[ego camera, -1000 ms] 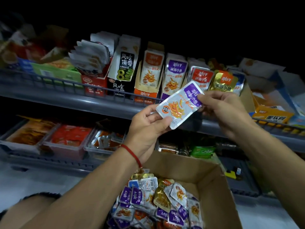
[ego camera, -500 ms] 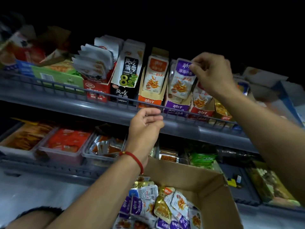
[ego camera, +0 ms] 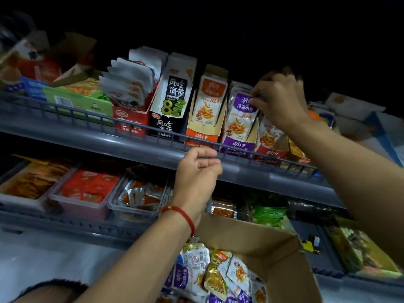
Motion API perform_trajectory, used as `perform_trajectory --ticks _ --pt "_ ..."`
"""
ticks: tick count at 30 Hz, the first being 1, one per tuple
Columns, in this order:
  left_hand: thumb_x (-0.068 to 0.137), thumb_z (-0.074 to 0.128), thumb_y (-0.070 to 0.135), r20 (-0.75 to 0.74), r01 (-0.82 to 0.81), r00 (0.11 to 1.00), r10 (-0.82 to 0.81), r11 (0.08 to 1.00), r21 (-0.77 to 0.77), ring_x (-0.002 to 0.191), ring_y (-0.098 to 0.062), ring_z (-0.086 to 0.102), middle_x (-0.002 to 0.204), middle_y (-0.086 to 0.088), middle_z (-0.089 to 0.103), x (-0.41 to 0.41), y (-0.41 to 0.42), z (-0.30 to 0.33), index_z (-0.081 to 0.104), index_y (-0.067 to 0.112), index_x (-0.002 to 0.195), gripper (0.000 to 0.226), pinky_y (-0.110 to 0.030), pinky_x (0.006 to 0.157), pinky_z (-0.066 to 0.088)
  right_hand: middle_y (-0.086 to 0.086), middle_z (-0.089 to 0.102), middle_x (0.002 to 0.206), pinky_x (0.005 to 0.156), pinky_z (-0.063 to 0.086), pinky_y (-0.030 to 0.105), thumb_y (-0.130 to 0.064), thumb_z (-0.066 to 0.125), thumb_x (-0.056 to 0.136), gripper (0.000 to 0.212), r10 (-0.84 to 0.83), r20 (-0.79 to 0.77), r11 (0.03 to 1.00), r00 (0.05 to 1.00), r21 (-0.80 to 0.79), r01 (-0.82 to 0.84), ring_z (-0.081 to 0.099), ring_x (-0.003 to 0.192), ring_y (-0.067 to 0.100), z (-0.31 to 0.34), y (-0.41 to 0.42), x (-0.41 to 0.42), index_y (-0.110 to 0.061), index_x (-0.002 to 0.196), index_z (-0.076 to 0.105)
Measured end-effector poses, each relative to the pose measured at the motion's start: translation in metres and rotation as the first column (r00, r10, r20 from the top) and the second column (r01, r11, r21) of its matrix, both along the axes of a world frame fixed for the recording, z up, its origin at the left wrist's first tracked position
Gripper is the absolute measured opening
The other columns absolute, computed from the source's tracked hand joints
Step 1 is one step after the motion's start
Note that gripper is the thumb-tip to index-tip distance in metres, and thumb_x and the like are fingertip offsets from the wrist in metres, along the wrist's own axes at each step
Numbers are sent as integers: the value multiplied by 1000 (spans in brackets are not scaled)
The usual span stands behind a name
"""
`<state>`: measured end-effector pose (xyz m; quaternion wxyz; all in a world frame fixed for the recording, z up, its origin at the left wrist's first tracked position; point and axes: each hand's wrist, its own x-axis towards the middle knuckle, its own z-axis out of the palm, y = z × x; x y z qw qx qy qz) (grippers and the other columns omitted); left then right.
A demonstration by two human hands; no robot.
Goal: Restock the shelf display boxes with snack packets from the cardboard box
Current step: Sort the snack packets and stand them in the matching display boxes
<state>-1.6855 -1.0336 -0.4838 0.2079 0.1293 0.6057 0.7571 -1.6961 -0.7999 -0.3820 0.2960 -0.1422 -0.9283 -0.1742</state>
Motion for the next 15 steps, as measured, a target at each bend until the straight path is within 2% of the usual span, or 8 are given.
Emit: perform_trajectory --ticks 8,11,15 --pt "89 63 -1 -9 5 1000 -5 999 -48 93 -11 66 101 -1 70 2 1 -2 64 22 104 28 -26 76 54 13 63 125 93 47 53 -36 62 98 28 -10 8 999 1000 51 10 56 118 35 -3 4 -13 -16 118 66" --pt "88 63 -1 -21 9 1000 -10 998 -63 92 -11 66 100 -1 70 2 1 -3 64 22 104 28 -26 76 54 13 62 127 94 44 52 -36 63 98 31 -5 -11 998 1000 61 6 54 120 36 -4 5 -12 -17 122 64" --pt "89 62 0 -43 40 998 -45 992 -118 93 -12 67 100 -2 70 2 1 -7 64 22 103 26 -27 77 55 10 60 129 94 37 46 -29 59 100 29 107 -70 989 992 107 -99 51 120 34 -4 1 4 -17 125 63"
